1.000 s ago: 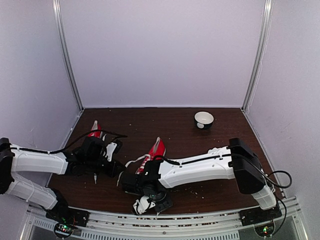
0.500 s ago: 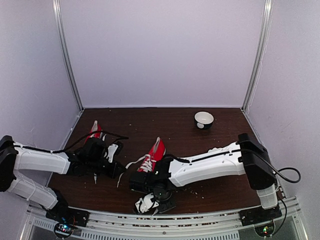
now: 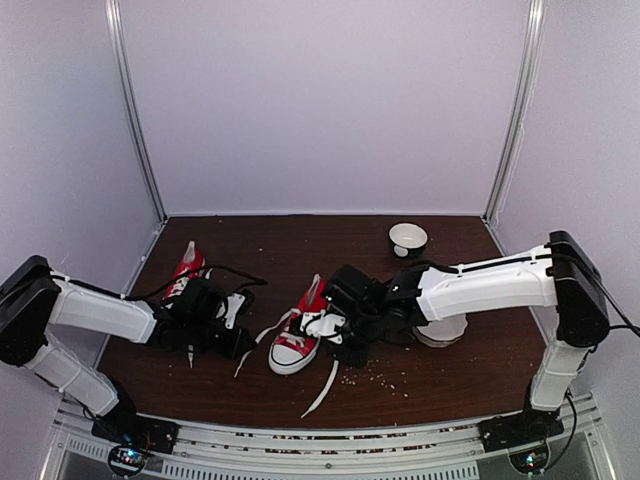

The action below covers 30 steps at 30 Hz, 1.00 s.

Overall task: Tie the shoes
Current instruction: Adjust the shoe at the center of the board, then pick up the shoelace from the center of the board.

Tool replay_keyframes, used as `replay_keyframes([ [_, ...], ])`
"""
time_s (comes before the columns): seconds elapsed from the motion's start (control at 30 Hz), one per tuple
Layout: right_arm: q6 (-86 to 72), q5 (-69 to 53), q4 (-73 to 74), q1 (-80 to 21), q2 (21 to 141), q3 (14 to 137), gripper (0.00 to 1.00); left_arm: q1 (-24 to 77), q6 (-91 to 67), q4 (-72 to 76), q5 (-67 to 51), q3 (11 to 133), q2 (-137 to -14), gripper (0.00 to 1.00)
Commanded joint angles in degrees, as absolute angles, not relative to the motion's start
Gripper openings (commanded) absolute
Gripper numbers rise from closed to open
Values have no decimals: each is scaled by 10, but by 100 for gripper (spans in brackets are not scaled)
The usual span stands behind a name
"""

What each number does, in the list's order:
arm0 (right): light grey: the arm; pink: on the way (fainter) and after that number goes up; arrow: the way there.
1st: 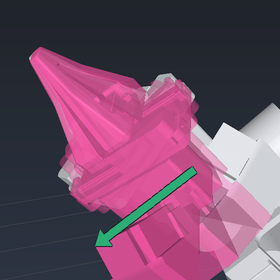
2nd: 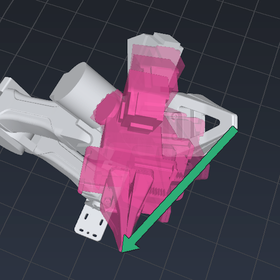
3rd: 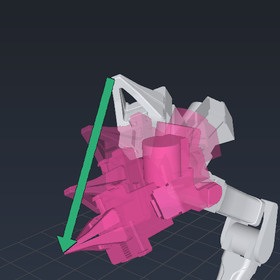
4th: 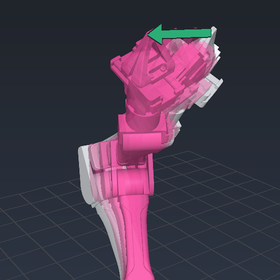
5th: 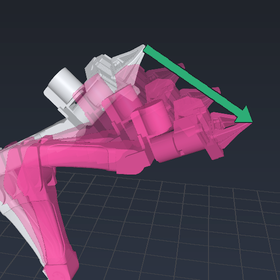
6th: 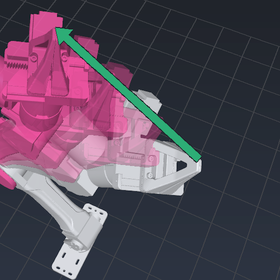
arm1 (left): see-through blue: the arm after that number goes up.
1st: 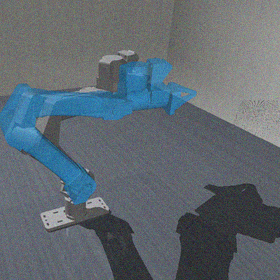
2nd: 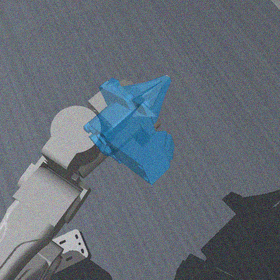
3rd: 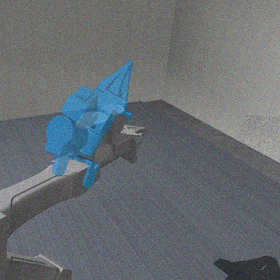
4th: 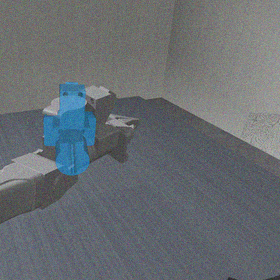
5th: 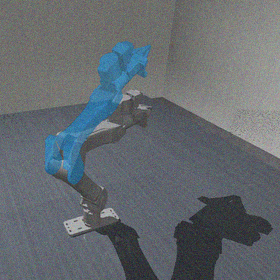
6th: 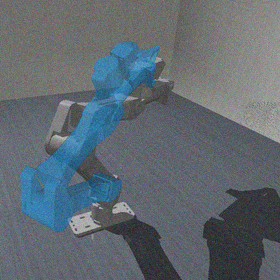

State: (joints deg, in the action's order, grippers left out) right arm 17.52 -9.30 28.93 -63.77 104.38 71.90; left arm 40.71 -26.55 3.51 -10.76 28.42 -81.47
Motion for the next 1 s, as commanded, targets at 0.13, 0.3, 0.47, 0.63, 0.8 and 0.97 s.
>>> replay_keyframes([
  [0.13, -27, -97, 185, -569, 1004, 682, 0, 445, -263, 74, -127, 351, -916, 0],
  [0.3, -95, -37, 198, -566, 1034, 701, 0, 492, -244, 80, -131, 371, -934, 0],
  [0.47, -109, -12, 194, -565, 1002, 662, 8, 534, -227, 80, -141, 399, -953, 0],
  [0.63, -116, 0, 171, -554, 959, 606, 27, 537, -226, 84, -154, 406, -959, 0],
  [0.8, -109, -2, 162, -555, 974, 597, 39, 536, -212, 43, -105, 392, -897, 0],
  [0.97, 24, -63, 160, -617, 947, 580, 56, 531, -186, -1, 12, 350, -787, 0],
])
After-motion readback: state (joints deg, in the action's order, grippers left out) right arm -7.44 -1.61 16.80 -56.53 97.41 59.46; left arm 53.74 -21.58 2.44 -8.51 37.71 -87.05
